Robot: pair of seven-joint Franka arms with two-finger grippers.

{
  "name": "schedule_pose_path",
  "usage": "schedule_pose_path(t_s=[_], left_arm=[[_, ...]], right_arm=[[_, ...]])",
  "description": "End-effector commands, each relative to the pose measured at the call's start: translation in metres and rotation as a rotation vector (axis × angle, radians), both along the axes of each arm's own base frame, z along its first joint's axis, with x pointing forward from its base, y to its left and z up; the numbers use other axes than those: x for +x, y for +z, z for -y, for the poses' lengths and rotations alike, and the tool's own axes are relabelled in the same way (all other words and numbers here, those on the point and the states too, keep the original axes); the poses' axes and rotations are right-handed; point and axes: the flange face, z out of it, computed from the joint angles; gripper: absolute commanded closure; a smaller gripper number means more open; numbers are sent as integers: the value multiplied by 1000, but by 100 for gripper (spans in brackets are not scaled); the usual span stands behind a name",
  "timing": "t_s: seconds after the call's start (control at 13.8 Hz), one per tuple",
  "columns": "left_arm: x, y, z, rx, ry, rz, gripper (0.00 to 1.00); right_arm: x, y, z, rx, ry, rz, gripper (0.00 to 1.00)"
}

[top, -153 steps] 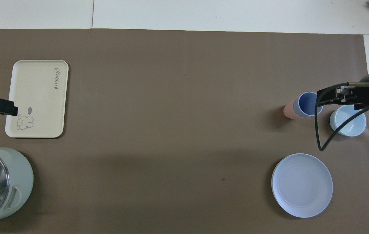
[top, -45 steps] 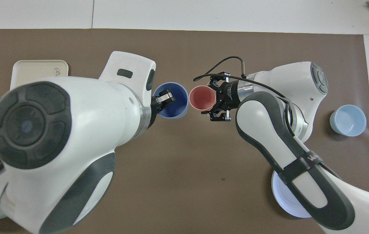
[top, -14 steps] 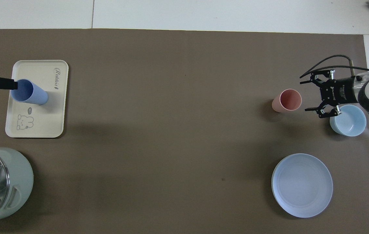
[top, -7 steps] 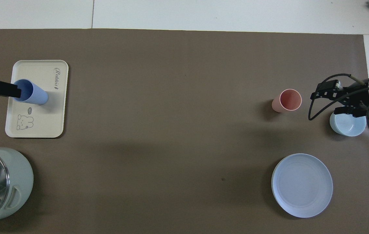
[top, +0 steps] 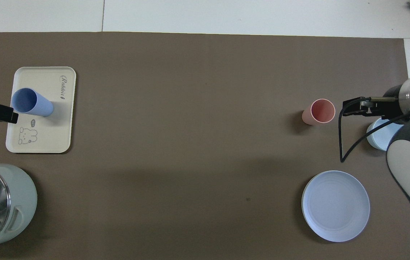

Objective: Place cup on tray

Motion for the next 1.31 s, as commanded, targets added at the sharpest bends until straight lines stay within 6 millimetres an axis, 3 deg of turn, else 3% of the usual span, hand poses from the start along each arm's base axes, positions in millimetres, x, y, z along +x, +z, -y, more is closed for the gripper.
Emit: schedule_pose_path(t_s=[0.0, 0.29, 0.58, 1.02, 1.24], left_arm=[[-9, -4, -1, -2, -13, 30, 0], [-14, -5, -2, -1, 0, 20, 0], [-18, -12, -3, 1, 7, 2, 0], [-22, -12, -1, 2, 72, -33, 0], [-26, 2, -3, 4, 70, -52, 0]], right_arm=[[9, 17, -5, -37, 45, -3, 1], [13, 37, 4, 51, -4, -8, 1], [15, 38, 19, 72, -41, 11, 1], [-3, 48, 19, 87, -45, -36, 1], [-8, 47, 19, 85, -43, -67, 1]])
